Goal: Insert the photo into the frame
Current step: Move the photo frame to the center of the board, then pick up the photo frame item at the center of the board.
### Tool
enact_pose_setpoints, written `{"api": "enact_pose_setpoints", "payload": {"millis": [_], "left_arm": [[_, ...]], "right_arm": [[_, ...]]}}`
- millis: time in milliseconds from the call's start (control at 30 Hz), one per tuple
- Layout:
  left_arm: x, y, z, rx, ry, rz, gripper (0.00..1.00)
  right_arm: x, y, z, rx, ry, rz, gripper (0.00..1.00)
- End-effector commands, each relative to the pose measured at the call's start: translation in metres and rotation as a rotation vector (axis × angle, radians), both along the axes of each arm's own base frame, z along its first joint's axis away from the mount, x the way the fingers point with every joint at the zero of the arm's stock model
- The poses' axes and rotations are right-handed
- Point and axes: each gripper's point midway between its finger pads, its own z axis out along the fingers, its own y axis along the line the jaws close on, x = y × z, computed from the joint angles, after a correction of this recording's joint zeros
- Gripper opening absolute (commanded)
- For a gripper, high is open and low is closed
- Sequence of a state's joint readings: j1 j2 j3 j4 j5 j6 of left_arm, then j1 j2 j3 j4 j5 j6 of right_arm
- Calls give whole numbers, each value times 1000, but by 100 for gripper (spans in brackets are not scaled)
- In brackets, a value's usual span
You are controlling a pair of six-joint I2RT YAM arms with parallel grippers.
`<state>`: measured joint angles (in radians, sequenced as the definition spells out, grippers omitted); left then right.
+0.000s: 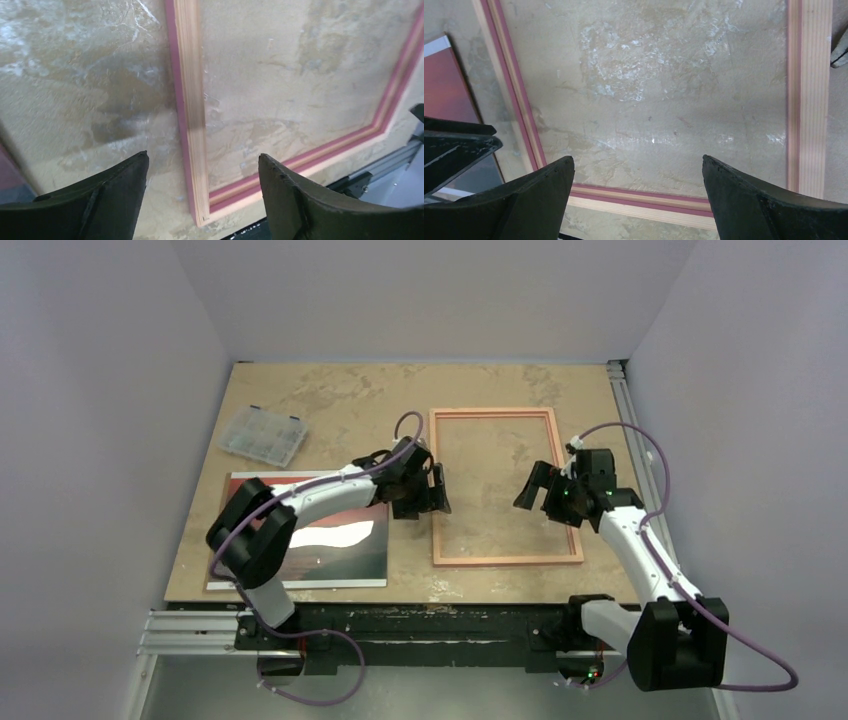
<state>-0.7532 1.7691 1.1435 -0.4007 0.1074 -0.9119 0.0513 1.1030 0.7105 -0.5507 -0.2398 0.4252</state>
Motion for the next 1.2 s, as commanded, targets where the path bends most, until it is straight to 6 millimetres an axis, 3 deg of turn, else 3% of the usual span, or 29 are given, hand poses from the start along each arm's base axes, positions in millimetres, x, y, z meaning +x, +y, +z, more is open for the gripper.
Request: {"api": "enact_pose_setpoints", "payload": {"millis": [0,167,333,500,667,867,1167], "left_arm": [[13,1,62,-140,-201,1,80],[10,27,101,-227,-321,57,83],[1,69,118,-220,-407,130,86],[-16,118,123,-86,-469,179,90],[-35,159,117,83,-460,199,91],[-52,201,92,305,-385,228,90],[-54,212,60,451,-230,251,86]], "right_arm": [[6,11,20,53,-99,55,99],[4,20,23,91,-107,102,99],[2,32,26,139,-113,146,99],[1,50,29,170,-120,190,99],[0,84,31,193,-116,255,99],[2,133,38,232,-117,339,98],[3,216,34,240,-58,476,97]]}}
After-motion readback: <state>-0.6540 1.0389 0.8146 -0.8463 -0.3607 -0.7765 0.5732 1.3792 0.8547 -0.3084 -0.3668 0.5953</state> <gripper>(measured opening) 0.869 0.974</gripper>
